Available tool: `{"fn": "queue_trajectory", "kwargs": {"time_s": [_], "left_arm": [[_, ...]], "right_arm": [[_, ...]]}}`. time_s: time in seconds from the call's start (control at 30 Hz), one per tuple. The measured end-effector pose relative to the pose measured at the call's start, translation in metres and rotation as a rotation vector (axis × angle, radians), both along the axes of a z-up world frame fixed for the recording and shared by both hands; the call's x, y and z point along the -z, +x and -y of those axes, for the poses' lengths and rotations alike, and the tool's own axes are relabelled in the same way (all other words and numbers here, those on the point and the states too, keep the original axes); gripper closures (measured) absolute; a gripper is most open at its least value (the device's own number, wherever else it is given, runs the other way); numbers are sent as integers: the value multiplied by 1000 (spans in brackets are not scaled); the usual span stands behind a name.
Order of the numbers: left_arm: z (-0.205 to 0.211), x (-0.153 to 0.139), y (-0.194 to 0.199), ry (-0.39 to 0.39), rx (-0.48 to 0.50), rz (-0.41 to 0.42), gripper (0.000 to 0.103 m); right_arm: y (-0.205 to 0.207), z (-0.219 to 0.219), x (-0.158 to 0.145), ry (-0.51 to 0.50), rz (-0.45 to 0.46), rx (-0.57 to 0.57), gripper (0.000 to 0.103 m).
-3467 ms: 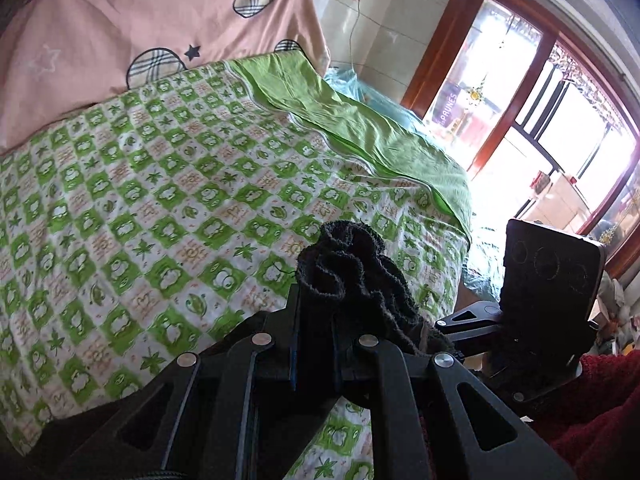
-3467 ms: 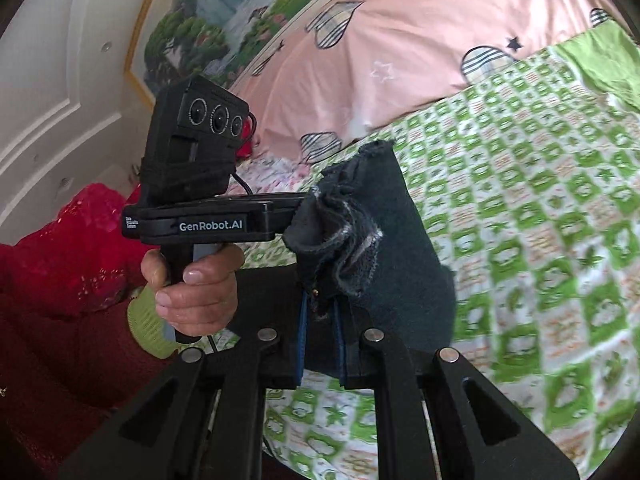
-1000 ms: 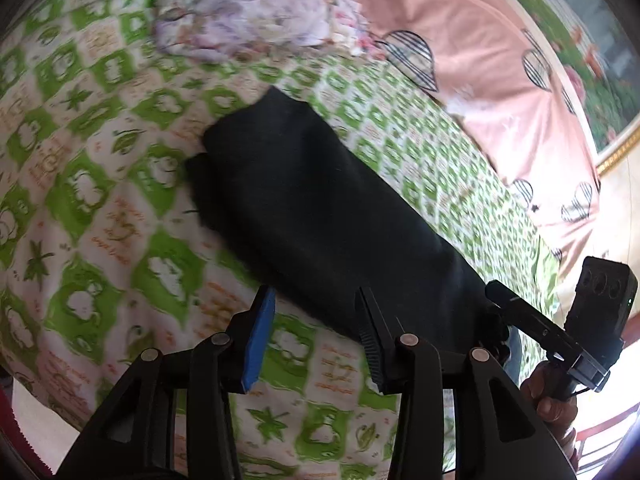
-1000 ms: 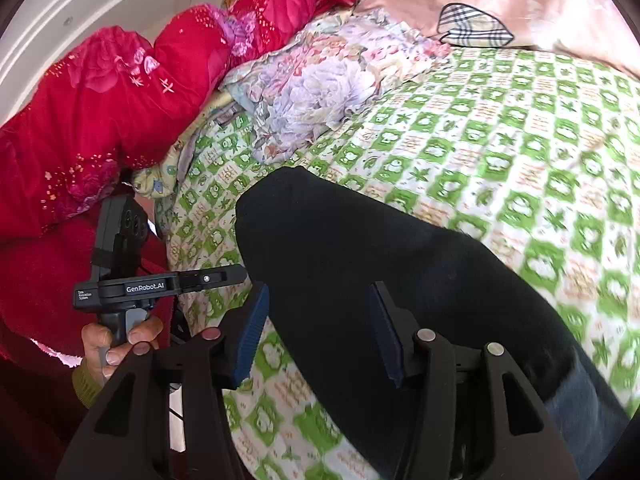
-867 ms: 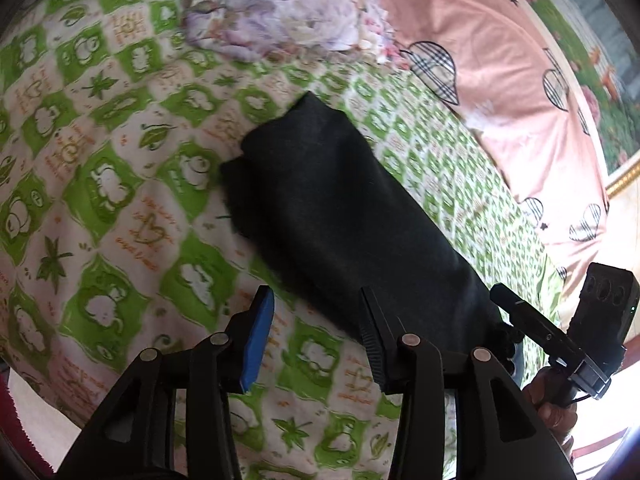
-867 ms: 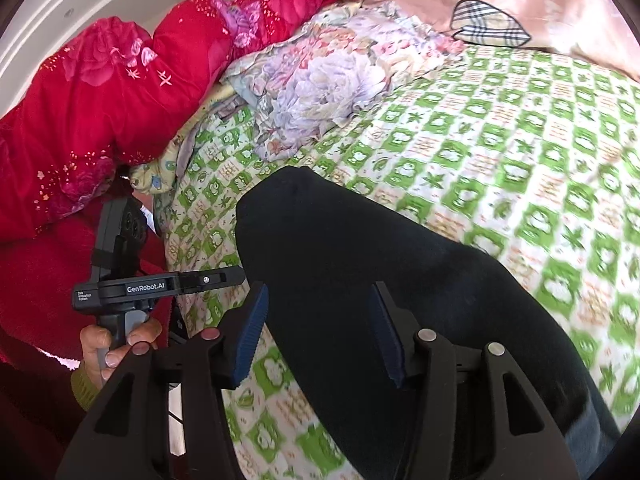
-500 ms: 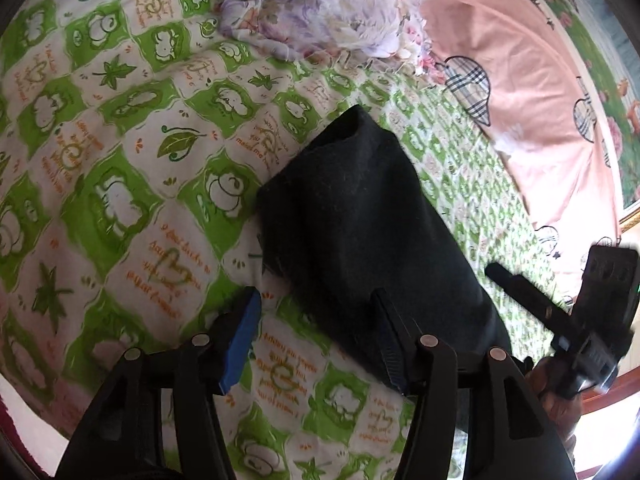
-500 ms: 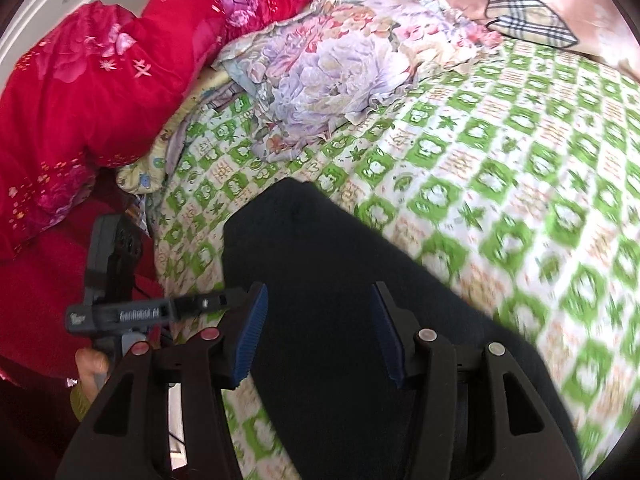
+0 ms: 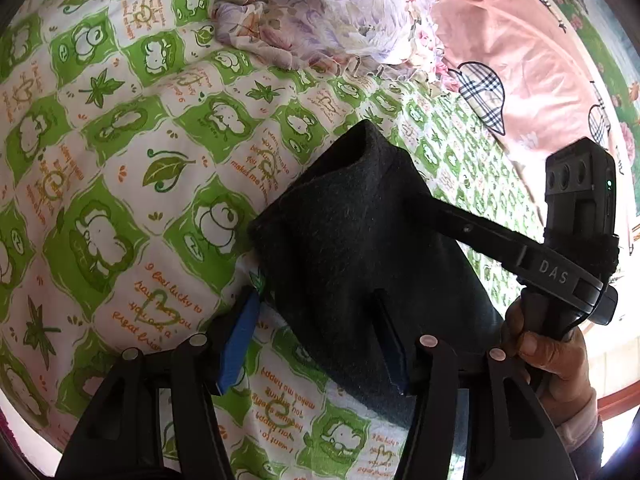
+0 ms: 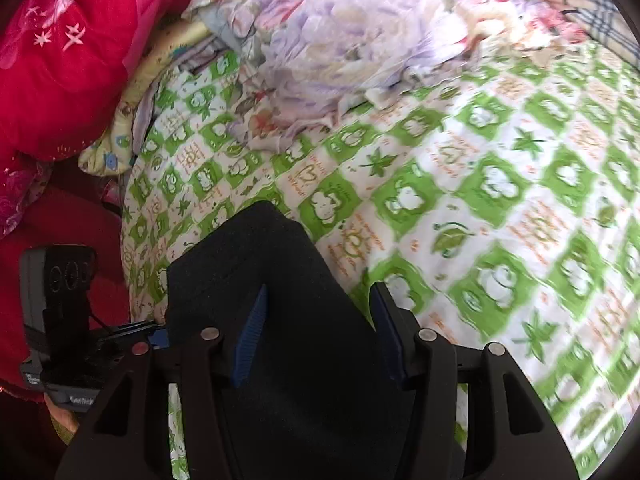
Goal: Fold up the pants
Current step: 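Grasp the folded pants end with both grippers and lift it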
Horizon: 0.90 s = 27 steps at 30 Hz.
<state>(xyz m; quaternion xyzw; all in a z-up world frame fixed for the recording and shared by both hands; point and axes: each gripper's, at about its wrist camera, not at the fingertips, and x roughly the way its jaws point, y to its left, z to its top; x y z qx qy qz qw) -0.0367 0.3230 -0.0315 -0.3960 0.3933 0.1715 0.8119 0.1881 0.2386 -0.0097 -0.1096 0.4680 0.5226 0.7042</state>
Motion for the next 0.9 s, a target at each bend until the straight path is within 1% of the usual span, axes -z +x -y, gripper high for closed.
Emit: {"fn": "queue_trajectory", "kwargs": {"time_s": [0.07, 0.1, 0.13, 0.23, 0.3, 0.43, 0.53, 0.6, 0.77, 0.9], "left_arm": [[1, -1, 4, 20, -6, -16, 50], [1, -2, 7, 43, -10, -31, 59], [2, -3, 10, 58, -7, -37, 67], [2, -8, 11, 48, 7, -7, 81], [4, -15, 7, 43, 13, 18, 85], [19, -40, 7, 63, 51, 71, 86], [37, -65, 7, 93, 99, 124, 86], [48, -77, 9, 99, 124, 150, 87], [82, -112, 9, 131, 214, 226, 87], [116, -134, 15, 155, 302, 271, 87]], "right_arm": [[-2, -2, 2, -1, 8, -4, 62], [-4, -1, 1, 9, 5, -4, 70], [-5, 2, 0, 18, 7, -2, 75], [-13, 11, -8, 45, 24, 0, 86], [-18, 20, -17, 70, 37, 9, 90], [-27, 45, -39, 151, 44, 33, 92], [-33, 68, -54, 213, 41, 60, 93], [-38, 85, -64, 256, 41, 79, 94], [-49, 137, -90, 366, 51, 148, 95], [-58, 177, -101, 431, 56, 209, 95]]}}
